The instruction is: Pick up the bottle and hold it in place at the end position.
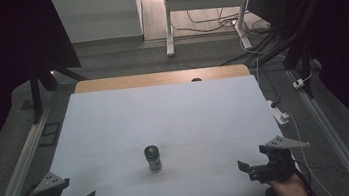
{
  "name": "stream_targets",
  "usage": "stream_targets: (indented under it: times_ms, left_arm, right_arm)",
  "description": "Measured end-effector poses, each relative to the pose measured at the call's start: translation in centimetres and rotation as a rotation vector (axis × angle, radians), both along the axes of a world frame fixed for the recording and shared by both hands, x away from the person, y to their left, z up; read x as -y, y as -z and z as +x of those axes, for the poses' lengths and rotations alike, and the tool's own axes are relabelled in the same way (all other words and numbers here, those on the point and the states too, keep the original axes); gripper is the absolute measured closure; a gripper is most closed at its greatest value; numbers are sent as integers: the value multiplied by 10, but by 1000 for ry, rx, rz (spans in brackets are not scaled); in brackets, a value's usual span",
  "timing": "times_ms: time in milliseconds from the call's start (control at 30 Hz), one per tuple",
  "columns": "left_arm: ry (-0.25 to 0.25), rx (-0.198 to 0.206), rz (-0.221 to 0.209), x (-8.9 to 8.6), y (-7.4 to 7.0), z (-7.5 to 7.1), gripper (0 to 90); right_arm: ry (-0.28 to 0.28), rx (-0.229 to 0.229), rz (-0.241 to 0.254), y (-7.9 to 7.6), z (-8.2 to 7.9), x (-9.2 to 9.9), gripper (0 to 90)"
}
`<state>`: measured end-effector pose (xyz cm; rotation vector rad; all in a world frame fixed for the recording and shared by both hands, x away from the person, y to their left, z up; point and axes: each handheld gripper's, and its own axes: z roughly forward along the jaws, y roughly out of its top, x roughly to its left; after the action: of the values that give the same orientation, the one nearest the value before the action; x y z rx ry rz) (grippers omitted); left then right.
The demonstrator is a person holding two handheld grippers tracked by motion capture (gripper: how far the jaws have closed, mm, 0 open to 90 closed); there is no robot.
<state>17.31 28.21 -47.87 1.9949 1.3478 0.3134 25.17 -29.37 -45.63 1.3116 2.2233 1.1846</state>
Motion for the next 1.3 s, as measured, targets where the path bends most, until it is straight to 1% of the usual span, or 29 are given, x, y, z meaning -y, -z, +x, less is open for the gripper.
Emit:
stream_targets:
  times_ms: [133,200,267,333,500,667,767,833,900,967,1033,1133,1300]
  left_arm:
    - [-2,-4,-8,-1,0,0,0]
    - [-3,-4,-14,-2,0,0,0]
    - [-6,-4,-10,-2,0,0,0]
    - [-7,-4,-10,-2,0,0,0]
    - [0,-14,-15,-2,0,2,0]
    - [9,-19,-15,-2,1,2,0]
    - [12,-23,-9,-1,1,2,0]
    - [25,-25,-10,-1,1,3,0]
    - [30,-23,-9,0,1,3,0]
    - [37,1,-19,0,-1,3,0]
    - [37,5,-20,1,-1,3,0]
    - [41,3,-10,3,-3,4,0]
    - [43,2,-10,5,-4,5,0]
  right_arm:
    - [-15,-22,1,0,1,0,8]
    - [-37,-36,10,0,1,0,8]
    - [-49,-40,3,1,1,-1,8]
    - [-43,-28,-10,1,1,-2,7]
    - [-48,-45,-12,2,2,-3,0]
    - [-55,-43,-40,2,2,-5,0]
    - [-55,-52,-37,2,3,-5,0]
    - [-55,-60,-31,2,3,-5,0]
    - [-57,-63,-30,2,3,-5,0]
    - [-59,-63,-32,3,4,-5,0]
    - [-56,-63,-36,3,4,-5,0]
    - [-60,-65,-40,3,4,-6,0]
    - [-64,-70,-41,3,4,-6,0]
